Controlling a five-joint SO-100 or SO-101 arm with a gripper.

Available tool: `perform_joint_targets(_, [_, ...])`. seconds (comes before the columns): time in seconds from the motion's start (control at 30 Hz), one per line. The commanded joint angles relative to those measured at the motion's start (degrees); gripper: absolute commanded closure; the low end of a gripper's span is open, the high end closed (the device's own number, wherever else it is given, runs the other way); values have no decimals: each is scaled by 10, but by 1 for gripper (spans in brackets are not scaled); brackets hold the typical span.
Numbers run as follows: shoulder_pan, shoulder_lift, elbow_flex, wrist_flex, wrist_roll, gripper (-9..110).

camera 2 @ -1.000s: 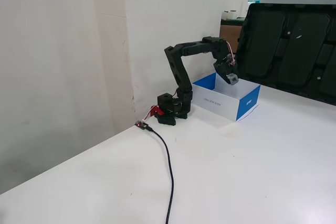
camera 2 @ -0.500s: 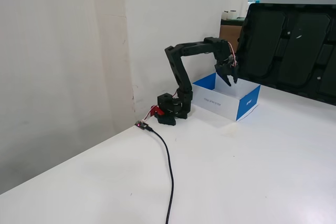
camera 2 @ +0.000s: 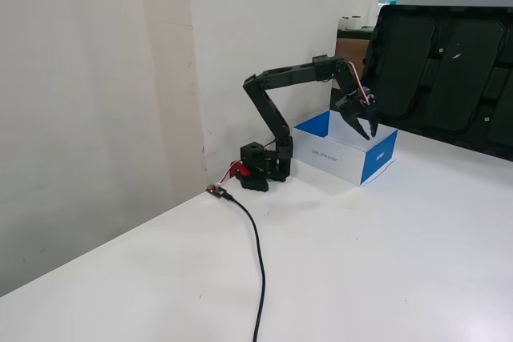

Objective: Pick the gray block and keep it in the box.

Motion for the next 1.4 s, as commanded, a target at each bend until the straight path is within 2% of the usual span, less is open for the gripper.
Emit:
perform_joint_targets(0.0, [106, 42, -5, -9, -15, 101])
perform_joint_targets(0.27, [289, 61, 61, -80, -25, 101])
perform_joint_targets(0.43, [344, 135, 184, -161, -27, 101])
perform_joint_targets(0.83, [371, 368, 475, -294, -17, 101])
perform_joint_targets(1.07, [369, 506, 566, -288, -5, 101])
perform_joint_targets(1.37, [374, 723, 662, -203, 27, 101])
